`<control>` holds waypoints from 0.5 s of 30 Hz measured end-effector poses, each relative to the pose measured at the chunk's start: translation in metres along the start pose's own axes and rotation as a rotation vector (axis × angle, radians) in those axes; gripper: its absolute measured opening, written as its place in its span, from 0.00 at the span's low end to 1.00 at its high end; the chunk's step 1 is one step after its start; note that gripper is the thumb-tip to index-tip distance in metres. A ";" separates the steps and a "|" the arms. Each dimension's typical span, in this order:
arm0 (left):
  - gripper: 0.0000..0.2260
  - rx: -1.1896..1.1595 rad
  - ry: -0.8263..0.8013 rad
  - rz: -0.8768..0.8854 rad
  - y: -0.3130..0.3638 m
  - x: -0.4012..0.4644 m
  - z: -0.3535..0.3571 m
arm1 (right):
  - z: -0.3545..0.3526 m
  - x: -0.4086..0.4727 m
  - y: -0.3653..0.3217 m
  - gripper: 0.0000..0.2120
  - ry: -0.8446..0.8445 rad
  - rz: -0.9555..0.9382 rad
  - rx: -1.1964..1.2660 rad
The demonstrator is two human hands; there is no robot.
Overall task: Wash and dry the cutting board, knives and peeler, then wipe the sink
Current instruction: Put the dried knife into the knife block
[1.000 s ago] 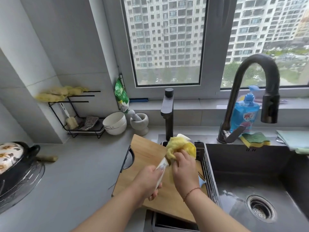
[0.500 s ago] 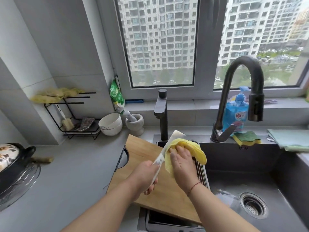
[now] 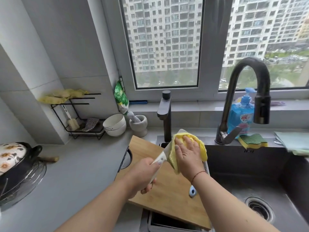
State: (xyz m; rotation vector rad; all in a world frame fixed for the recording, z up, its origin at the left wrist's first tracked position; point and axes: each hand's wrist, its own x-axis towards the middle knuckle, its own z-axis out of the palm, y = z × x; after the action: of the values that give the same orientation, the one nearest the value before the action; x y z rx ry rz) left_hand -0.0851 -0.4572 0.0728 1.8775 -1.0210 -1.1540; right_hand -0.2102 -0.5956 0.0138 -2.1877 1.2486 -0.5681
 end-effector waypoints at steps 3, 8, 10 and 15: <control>0.12 -0.123 0.004 -0.056 0.000 0.001 0.004 | 0.008 0.000 0.006 0.25 0.128 0.089 0.105; 0.13 -0.150 0.017 -0.095 -0.006 0.003 0.003 | 0.006 -0.002 0.017 0.26 0.433 0.375 0.606; 0.13 -0.112 0.021 -0.085 -0.005 0.003 0.001 | -0.006 0.003 0.029 0.30 0.549 0.475 0.545; 0.13 -0.017 0.014 -0.052 -0.004 0.004 0.003 | -0.021 0.001 0.012 0.35 0.513 0.044 0.333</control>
State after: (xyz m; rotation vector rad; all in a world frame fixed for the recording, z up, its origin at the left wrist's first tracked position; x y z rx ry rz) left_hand -0.0857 -0.4596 0.0667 1.9067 -0.9569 -1.1739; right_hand -0.2296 -0.6069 0.0222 -1.7866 1.3267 -1.2773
